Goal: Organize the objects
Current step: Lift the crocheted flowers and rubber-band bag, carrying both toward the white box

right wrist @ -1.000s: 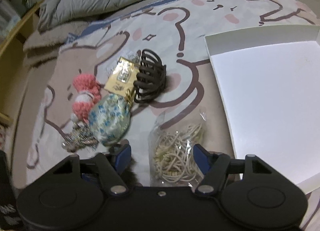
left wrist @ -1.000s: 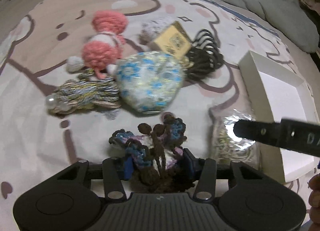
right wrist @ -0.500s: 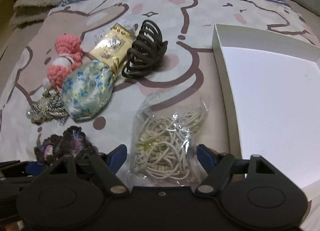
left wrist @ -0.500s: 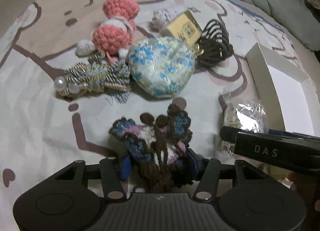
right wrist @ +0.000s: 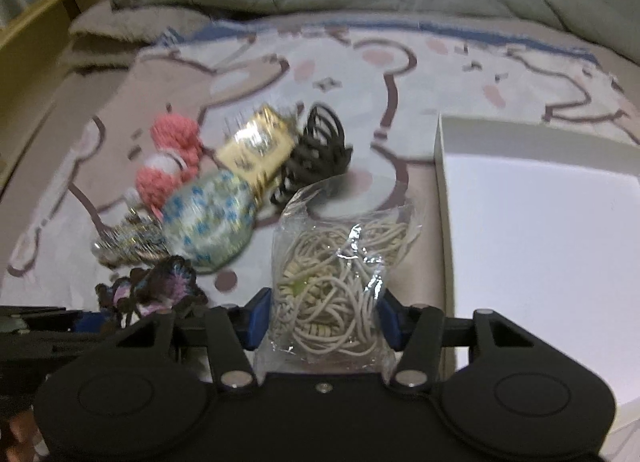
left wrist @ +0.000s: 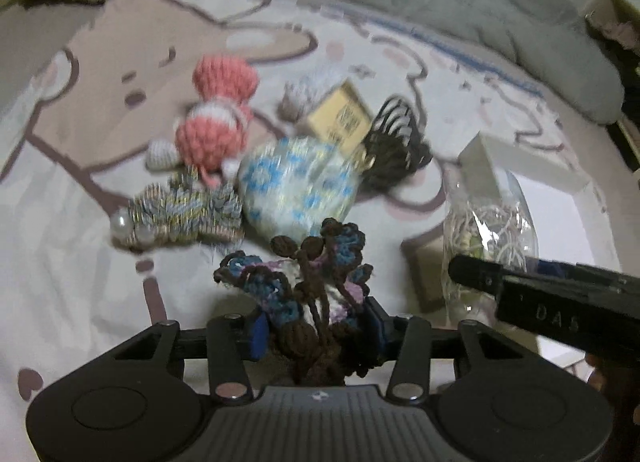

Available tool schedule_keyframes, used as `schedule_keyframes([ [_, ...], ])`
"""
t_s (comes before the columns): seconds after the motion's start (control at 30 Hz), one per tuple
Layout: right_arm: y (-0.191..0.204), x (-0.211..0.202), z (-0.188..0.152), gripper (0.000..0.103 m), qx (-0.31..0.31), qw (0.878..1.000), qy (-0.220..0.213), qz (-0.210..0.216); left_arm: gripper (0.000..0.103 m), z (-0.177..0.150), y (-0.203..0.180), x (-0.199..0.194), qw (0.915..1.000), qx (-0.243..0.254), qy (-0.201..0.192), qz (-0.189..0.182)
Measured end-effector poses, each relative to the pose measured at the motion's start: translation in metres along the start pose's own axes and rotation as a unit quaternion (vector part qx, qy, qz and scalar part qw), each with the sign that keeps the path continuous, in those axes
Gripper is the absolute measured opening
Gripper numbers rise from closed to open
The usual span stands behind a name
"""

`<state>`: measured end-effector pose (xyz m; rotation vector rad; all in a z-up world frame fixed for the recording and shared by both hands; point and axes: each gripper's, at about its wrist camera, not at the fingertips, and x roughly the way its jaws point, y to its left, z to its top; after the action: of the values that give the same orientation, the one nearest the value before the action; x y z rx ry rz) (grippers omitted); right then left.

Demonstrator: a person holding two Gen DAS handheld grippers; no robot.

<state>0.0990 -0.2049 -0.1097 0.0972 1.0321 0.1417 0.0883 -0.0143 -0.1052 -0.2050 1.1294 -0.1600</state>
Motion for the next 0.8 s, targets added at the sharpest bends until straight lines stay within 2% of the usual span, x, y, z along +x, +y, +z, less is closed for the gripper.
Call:
schedule_keyframes([
  [0.37, -0.007, -0.045, 0.006, 0.056, 0.002, 0.998, -0.064, 0.011, 0.048, 0.017, -0.019, -0.047, 0.9944, 0.029, -0.1, 0.014],
  [0.8, -0.01, -0.091, 0.009, 0.056, -0.019, 0.989, -0.148, 0.007, 0.048, 0.019, -0.02, -0.085, 0.9836, 0.044, -0.173, 0.027],
])
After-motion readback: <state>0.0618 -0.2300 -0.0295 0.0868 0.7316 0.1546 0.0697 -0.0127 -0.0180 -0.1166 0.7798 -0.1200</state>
